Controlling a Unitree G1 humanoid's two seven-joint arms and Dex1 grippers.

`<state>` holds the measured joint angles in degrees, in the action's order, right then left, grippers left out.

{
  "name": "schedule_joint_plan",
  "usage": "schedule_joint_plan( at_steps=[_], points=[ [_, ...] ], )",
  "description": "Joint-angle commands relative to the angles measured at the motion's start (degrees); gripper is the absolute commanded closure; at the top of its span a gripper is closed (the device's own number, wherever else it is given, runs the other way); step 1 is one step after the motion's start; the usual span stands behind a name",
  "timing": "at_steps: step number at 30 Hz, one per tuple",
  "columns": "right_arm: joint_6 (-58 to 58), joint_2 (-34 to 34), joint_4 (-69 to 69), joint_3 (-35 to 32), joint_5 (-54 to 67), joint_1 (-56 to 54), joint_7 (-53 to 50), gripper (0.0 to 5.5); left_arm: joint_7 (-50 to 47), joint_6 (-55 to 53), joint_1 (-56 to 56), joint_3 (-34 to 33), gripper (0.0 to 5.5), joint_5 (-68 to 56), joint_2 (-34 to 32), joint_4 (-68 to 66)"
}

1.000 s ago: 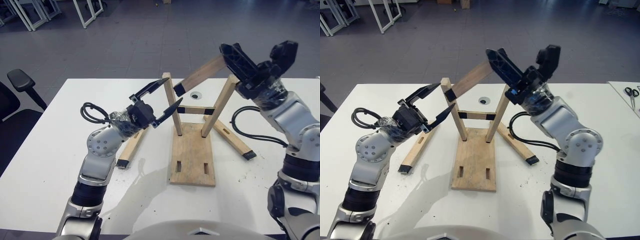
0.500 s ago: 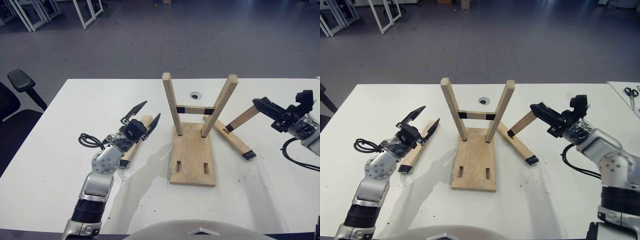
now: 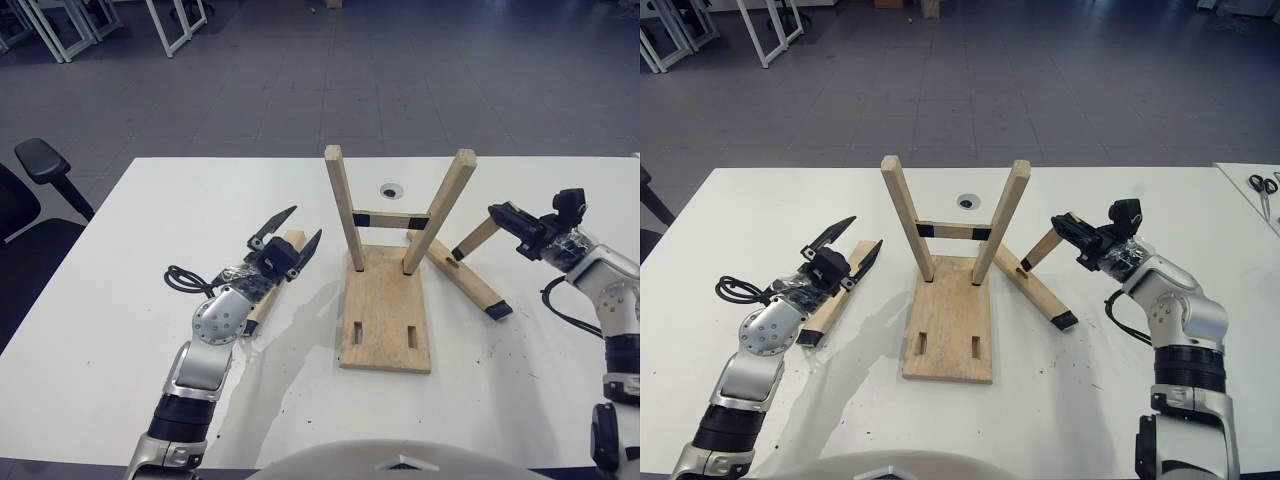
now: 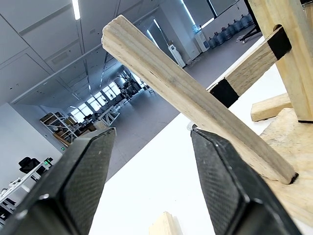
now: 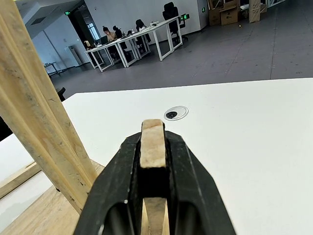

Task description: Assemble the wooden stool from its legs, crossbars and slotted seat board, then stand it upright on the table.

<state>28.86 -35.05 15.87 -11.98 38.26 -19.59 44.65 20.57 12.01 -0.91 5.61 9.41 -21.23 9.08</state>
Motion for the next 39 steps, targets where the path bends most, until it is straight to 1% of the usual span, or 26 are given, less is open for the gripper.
schedule_joint_plan(
  at_steps=[1,8,12,14,18,23,27,33,34,38,39],
  points=[
    [-0.05,0.66,-0.52,0.22,-1.65,-0.42,0.91,5.08,-0.50,-0.66,0.18,0.24,2.68,0.31,0.19,-0.30],
    [-1.15,0.50,-0.03,1.89,-6.05,1.06,2.48,5.08,-0.88,-0.73,0.58,0.33,2.68,0.33,0.19,-0.23],
    [-2.73,-1.49,-0.76,5.69,-11.13,3.28,4.47,5.08,-1.24,-0.88,0.71,0.35,2.68,0.33,0.15,-0.20],
    [-2.29,-3.65,-1.59,6.64,-13.59,3.86,3.76,5.08,-1.34,-0.95,0.71,0.32,2.68,0.34,0.08,-0.21],
    [2.53,-5.27,-1.59,5.82,-13.45,0.85,1.54,5.08,-1.90,-1.14,1.55,0.22,2.68,0.50,0.22,0.15],
    [4.56,-4.63,0.38,9.78,-16.90,-2.39,0.41,5.08,-2.12,-1.32,1.28,0.38,2.68,0.60,0.41,-0.03],
    [4.05,-3.75,1.96,9.71,-17.85,-2.93,-0.65,5.08,-1.95,-1.12,0.74,0.29,2.68,0.53,0.31,-0.59],
    [6.04,-4.33,0.26,7.09,-16.67,-4.53,-2.31,5.08,-2.03,-1.19,0.94,-0.12,2.68,0.45,0.10,-0.43],
    [6.50,-4.54,-0.80,6.38,-16.32,-4.98,-2.78,4.79,-2.00,-1.17,0.92,-0.20,2.68,0.41,0.04,-0.46],
    [10.11,-5.16,-7.01,3.26,-14.44,-7.32,-4.71,4.08,-1.83,-0.98,0.81,-0.38,2.68,0.01,0.03,-0.91],
    [11.05,-5.18,-8.27,2.37,-13.93,-8.46,-5.38,3.82,-1.78,-0.85,0.87,-0.38,2.68,-0.13,0.07,-1.00]
  ],
)
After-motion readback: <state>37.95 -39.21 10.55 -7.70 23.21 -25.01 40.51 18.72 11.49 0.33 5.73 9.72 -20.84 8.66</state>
